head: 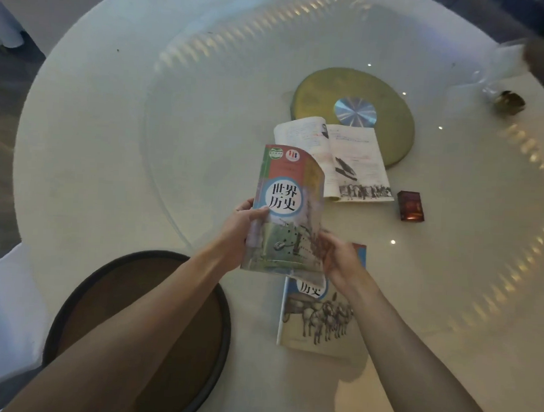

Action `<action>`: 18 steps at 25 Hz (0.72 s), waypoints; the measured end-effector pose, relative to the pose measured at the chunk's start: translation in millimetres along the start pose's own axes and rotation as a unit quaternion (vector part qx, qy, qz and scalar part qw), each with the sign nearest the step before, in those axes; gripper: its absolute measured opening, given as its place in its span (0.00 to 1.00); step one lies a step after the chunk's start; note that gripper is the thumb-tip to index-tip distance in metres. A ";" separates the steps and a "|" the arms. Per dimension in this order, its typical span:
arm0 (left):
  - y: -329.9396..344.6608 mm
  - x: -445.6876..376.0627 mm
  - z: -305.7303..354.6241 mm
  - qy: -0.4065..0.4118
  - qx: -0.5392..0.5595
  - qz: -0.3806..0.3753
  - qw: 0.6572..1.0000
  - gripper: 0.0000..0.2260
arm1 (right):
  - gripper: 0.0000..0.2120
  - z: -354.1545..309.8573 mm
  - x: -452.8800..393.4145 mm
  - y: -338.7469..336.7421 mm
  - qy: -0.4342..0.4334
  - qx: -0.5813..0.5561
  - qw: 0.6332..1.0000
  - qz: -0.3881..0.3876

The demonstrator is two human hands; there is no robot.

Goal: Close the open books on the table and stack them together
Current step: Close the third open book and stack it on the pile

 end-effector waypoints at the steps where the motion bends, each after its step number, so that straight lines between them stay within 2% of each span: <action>1: 7.0 -2.7 -8.2 -0.003 -0.012 0.009 1.000 0.12 | 0.13 -4.2 8.0 -15.9 -0.022 -0.009 1.000 0.020; 4: 22.3 -10.9 -45.2 -0.009 -0.078 0.055 0.995 0.13 | 0.13 -4.9 29.9 -65.8 -0.043 0.038 0.995 0.084; 8: 36.4 -17.6 -102.6 -0.005 -0.255 0.074 0.964 0.12 | 0.12 12.7 48.1 -122.5 -0.040 0.173 0.968 0.180; 12: 37.5 -12.5 -143.4 -0.008 -0.394 0.091 0.915 0.13 | 0.17 33.9 52.6 -150.1 -0.060 0.335 0.913 0.226; 15: 34.0 -4.9 -153.0 0.024 -0.481 0.115 0.868 0.14 | 0.08 40.8 61.3 -148.9 -0.079 0.371 0.889 0.257; 18: 31.8 2.8 -158.4 0.081 -0.575 0.118 0.805 0.15 | 0.08 45.9 67.4 -143.1 -0.088 0.430 0.858 0.268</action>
Point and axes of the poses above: each hand's wrist, its own x-axis away from the middle knuckle, its own y-axis out of the palm, z = x × y, the point moved 2 cm from there along -x, towards the middle knuckle, and after that the axes turned 9 degrees about -x, right-handed, at the moved point
